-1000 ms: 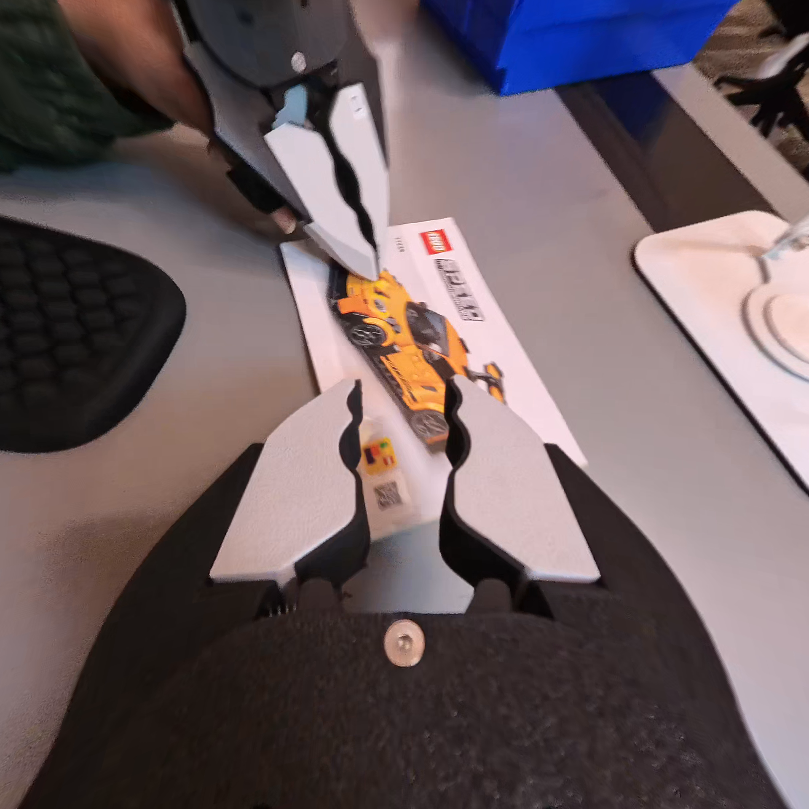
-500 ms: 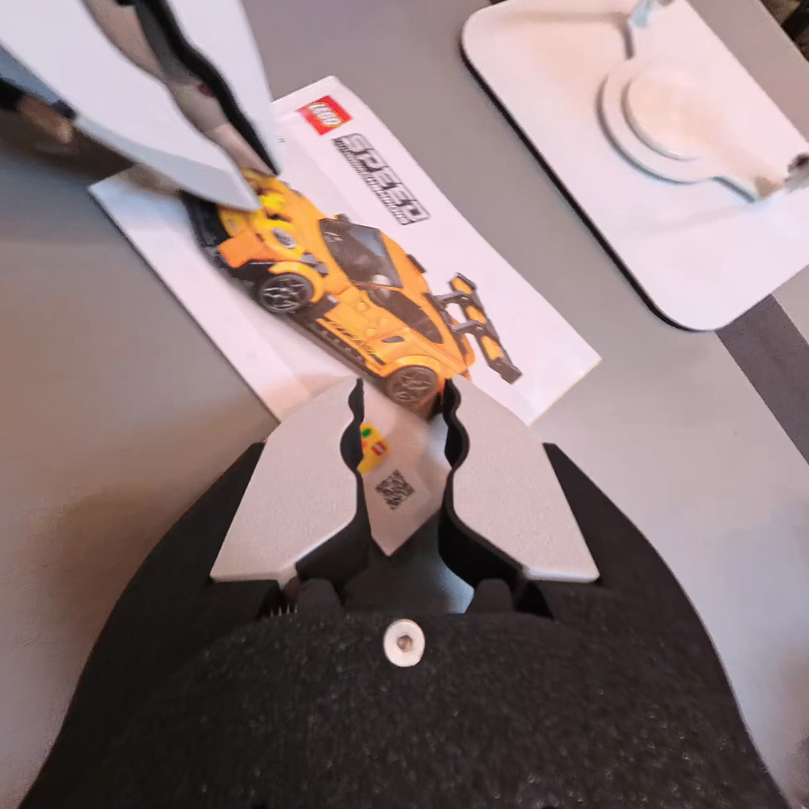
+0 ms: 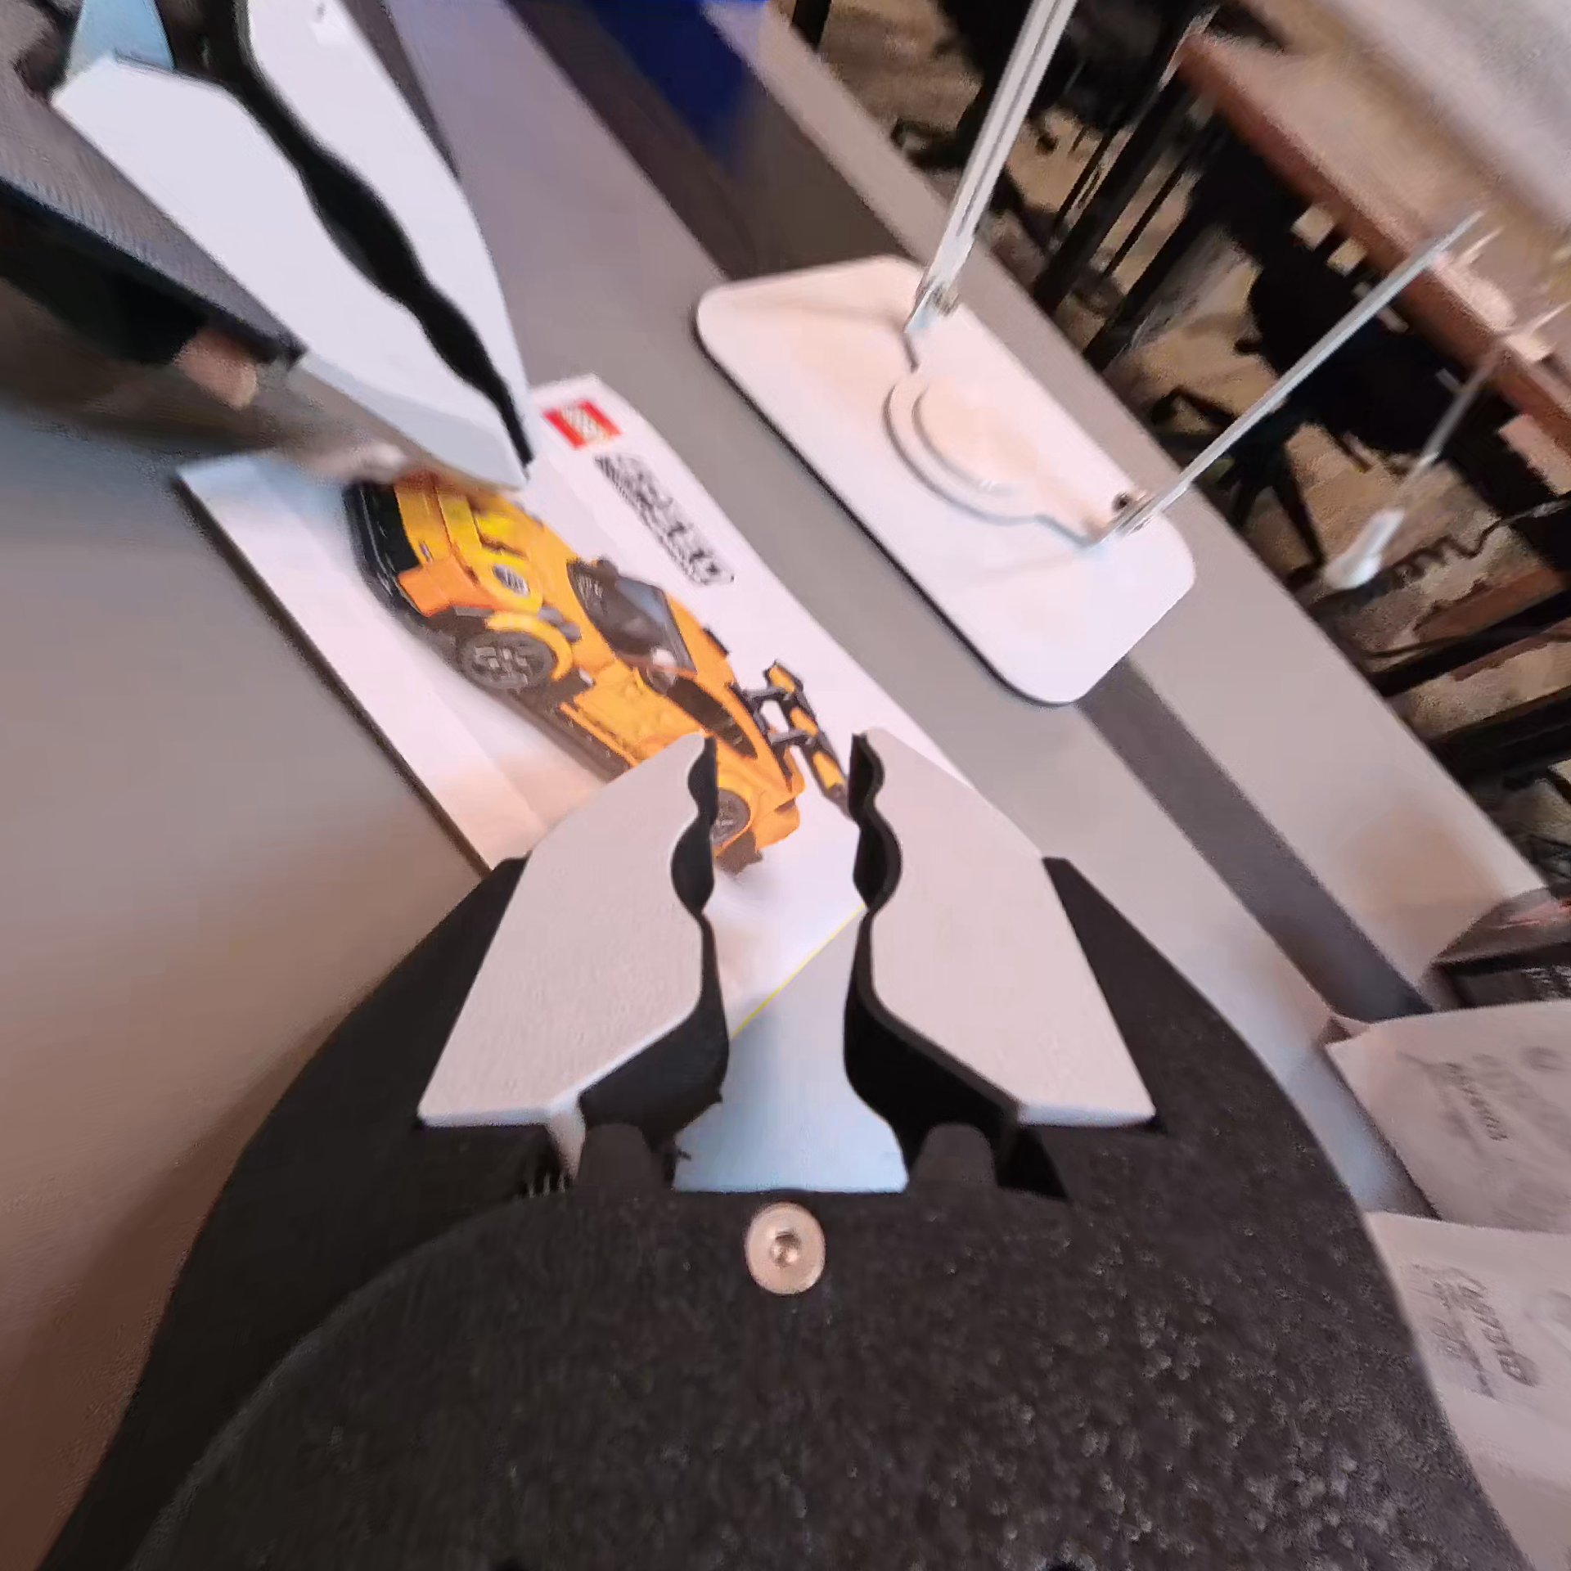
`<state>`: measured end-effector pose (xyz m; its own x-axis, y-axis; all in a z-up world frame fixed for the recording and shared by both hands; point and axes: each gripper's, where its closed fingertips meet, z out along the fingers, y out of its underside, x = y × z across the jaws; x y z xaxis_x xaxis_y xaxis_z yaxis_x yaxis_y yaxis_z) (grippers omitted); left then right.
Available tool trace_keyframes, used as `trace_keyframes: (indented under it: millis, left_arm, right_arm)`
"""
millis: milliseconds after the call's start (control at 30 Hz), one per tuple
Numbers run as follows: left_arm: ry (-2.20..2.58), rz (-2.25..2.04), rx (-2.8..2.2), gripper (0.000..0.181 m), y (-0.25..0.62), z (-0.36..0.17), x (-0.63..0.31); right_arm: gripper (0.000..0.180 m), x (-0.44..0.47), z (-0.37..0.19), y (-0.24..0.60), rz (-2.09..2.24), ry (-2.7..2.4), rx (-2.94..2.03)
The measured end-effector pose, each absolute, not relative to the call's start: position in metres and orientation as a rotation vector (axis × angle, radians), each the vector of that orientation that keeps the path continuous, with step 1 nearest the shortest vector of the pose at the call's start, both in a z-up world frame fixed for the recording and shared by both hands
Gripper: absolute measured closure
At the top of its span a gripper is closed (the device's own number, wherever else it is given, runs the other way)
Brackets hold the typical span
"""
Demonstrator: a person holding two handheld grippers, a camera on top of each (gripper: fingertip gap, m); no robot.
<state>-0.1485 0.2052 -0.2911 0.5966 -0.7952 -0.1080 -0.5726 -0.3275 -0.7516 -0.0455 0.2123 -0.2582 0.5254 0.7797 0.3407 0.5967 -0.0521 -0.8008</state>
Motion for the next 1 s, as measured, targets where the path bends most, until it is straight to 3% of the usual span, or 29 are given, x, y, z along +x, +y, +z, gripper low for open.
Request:
trace_keyframes:
  millis: [33, 233, 633, 1000]
  left_arm:
    - [1.045, -0.376, -2.032, 0.179, 0.201, -0.285, -0.150]
    - [0.883, -0.316, -2.126, 0.181, 0.165, -0.268, -0.164]
    - [0.772, -0.261, -2.289, 0.181, 0.098, -0.282, -0.170]
    - [0.639, -0.241, -2.335, 0.181, 0.097, -0.292, -0.181]
  right_arm:
    - [0.151, -0.046, -0.249, 0.209, 0.235, -1.140, -1.736]
    - [0.180, -0.035, -0.237, 0.187, 0.208, -1.051, -1.891]
    - [0.180, -0.001, -0.275, 0.142, 0.252, -0.854, -2.103]
    - [0.180, -0.002, -0.289, 0.145, 0.302, -0.845, -2.136]
